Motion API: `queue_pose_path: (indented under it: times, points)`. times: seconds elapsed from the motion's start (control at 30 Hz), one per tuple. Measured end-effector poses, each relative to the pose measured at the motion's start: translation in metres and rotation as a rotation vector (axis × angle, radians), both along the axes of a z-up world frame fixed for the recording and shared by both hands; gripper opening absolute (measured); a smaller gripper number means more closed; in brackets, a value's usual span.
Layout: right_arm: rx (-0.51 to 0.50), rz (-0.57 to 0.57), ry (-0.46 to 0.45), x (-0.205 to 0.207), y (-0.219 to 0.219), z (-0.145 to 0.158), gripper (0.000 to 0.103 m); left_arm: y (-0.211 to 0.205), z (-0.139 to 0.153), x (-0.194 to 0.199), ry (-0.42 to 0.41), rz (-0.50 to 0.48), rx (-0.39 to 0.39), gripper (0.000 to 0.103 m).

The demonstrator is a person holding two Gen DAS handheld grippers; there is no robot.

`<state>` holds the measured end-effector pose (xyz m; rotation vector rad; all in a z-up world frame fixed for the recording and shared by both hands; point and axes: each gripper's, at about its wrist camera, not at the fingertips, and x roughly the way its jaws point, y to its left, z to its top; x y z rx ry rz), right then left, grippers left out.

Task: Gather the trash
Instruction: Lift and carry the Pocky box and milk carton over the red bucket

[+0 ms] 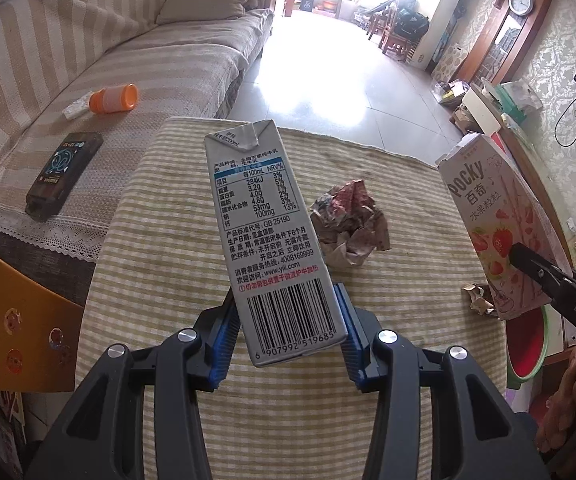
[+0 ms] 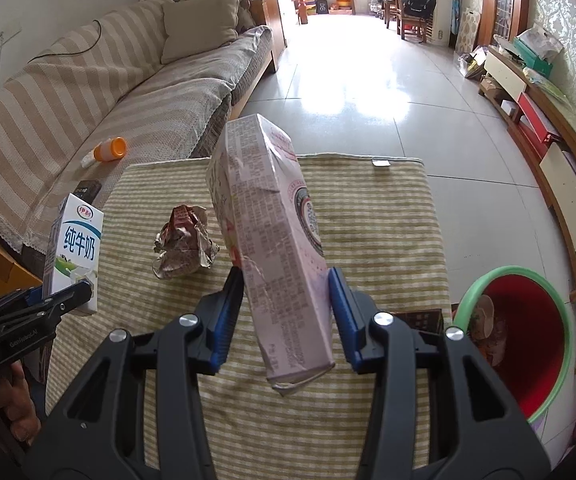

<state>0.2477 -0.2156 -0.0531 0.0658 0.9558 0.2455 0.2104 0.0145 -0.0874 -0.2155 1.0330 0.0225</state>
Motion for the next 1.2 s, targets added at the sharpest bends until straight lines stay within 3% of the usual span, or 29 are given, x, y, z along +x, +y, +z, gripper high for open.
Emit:
queue_pose_path:
  times: [0.4,1.2]
  points:
    - [0.061,-0.072,-0.035,-0.031,-0.047,0.021,0.043,-0.056,0.039,-0.019,-0.080,-0.140,-0.009,0.042]
    - [0.118,-0.404,-0.038,-0.079,-0.233,0.012,0.043,-0.255,0.048,0.004,-0.101,-0.558,-0.098,0.042]
